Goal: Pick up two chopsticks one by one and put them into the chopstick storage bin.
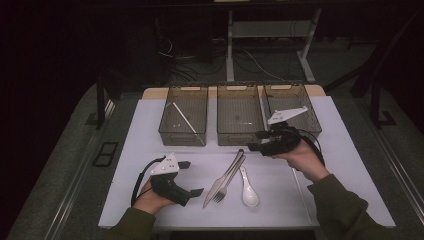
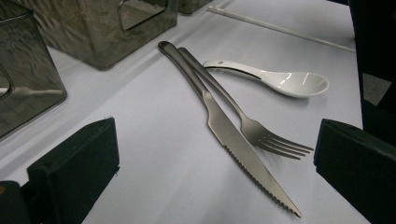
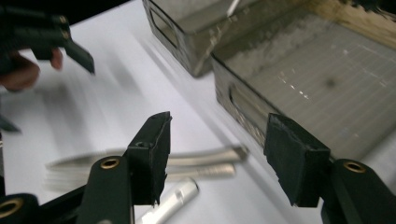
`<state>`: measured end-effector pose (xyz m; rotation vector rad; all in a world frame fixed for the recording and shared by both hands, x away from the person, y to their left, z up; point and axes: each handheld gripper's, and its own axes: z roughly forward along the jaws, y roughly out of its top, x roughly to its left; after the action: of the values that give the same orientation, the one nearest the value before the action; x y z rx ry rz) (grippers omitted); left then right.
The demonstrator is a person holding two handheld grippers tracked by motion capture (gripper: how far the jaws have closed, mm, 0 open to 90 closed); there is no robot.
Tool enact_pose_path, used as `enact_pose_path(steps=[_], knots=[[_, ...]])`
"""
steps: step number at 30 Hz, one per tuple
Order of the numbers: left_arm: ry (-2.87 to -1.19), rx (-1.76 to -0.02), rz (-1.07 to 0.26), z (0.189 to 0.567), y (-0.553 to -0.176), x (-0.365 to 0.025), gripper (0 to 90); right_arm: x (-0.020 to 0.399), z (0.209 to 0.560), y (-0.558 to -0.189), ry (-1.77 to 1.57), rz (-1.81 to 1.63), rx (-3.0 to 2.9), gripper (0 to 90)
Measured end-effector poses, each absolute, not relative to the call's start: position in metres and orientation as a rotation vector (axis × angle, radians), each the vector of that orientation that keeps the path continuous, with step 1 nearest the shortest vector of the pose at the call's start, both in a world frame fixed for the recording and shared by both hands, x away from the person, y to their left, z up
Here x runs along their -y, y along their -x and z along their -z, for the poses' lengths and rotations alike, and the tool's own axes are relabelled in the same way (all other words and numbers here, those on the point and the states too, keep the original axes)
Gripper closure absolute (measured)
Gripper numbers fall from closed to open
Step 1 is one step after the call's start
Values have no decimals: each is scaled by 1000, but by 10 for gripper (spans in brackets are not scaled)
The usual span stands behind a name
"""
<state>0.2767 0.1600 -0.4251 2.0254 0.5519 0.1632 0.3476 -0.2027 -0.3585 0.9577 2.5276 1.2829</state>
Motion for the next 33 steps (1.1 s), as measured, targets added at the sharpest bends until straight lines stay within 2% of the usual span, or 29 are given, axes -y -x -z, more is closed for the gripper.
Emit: enact_pose_path(steps=[6, 18, 33], knots=[[-2025, -561, -165, 426, -277, -160, 0, 231, 373, -331, -1021, -1209, -2496, 400], [-2030, -555, -171, 425, -276, -160, 0, 269, 404, -311, -1189, -1047, -2440, 494], [-2040, -553, -168, 426, -277, -160, 0, 283, 433, -362, -1433, -917, -2302, 693]])
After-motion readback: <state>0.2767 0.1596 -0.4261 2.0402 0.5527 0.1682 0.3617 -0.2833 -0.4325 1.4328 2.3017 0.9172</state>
